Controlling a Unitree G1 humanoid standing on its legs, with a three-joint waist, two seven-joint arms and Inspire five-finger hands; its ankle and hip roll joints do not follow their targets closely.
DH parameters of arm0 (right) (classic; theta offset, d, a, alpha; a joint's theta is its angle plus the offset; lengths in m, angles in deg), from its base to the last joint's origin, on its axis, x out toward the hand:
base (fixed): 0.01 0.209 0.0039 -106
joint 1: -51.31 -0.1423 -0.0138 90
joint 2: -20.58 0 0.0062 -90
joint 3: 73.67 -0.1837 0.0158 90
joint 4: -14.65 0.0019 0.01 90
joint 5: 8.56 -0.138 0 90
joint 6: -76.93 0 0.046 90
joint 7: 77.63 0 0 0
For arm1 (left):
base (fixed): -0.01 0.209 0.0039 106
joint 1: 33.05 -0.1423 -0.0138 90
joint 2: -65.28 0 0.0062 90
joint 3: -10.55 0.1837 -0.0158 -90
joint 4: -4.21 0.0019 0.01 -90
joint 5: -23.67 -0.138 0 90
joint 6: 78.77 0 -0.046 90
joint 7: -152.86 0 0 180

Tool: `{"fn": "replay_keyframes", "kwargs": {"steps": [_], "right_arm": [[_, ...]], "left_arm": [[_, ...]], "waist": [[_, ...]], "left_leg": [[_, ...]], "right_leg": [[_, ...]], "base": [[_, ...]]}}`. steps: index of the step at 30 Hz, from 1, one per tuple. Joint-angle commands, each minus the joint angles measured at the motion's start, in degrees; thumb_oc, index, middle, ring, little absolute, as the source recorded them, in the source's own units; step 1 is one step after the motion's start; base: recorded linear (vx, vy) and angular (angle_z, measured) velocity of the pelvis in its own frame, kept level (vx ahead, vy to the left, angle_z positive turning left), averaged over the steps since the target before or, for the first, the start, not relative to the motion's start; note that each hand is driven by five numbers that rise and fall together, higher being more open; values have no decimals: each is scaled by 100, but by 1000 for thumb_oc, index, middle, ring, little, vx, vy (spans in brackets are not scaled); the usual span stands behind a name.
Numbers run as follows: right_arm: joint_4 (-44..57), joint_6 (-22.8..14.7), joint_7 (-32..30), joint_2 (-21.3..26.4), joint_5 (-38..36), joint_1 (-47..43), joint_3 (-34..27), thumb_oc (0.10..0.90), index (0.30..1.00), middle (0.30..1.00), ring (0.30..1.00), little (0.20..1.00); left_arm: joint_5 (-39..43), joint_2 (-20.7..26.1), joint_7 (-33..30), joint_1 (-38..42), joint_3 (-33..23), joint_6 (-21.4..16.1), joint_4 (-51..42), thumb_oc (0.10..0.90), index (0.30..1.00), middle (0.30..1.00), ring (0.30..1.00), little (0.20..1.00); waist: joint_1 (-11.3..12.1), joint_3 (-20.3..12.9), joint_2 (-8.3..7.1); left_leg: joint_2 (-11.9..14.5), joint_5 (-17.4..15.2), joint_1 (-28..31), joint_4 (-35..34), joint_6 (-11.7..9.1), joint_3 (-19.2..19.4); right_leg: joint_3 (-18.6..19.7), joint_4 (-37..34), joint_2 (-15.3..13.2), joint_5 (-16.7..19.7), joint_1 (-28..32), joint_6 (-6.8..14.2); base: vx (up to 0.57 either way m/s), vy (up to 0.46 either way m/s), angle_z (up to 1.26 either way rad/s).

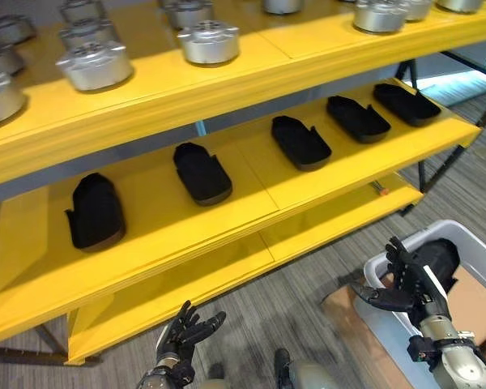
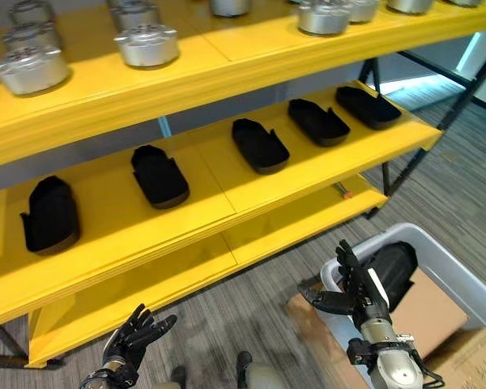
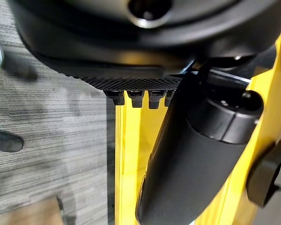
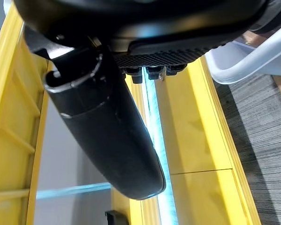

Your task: Move parts from the plastic box to the shelf.

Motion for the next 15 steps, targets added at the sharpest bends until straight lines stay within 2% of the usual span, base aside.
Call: {"fn": "replay_keyframes", "kwargs": {"steps": [1, 3, 10, 15], "right_arm": [[470, -541, 190, 100, -179, -701, -61, 900, 1000, 1000, 1000, 1000], [481, -507, 156, -4, -178, -604, -145, 900, 1000, 1000, 1000, 1000], [517, -427, 136, -234, -183, -434, -154, 900, 1000, 1000, 1000, 1000], [563, -380, 99, -330, -234, -349, -180, 900, 1000, 1000, 1000, 1000]], "left_arm": [[-121, 277, 271, 142, -256, -490, -918, 900, 1000, 1000, 1000, 1000], [-159, 301, 293, 158, -189, -453, -910, 900, 1000, 1000, 1000, 1000], [-156, 264, 227, 24, -197, -416, -912, 900, 1000, 1000, 1000, 1000], [-228, 322, 136, 51, -196, -397, -887, 900, 1000, 1000, 1000, 1000]], "waist": [[-39, -78, -121], [-115, -112, -144], [-246, -236, -133], [-443, -217, -148]], "left_leg": [[-146, 59, 18, -59, 123, 264], [-127, -11, 84, -50, 157, 435], [-80, -138, 402, -291, 342, 963], [-102, -278, 486, -269, 488, 1342]], "right_leg": [[176, -864, -89, -76, 932, 753], [163, -886, -140, -72, 1007, 780], [607, -970, -168, 100, 1001, 960], [1036, -922, -167, 241, 837, 1115]], "base": [[121, 215, -111], [83, 185, -78], [10, 160, -61], [-42, 143, -41]]}}
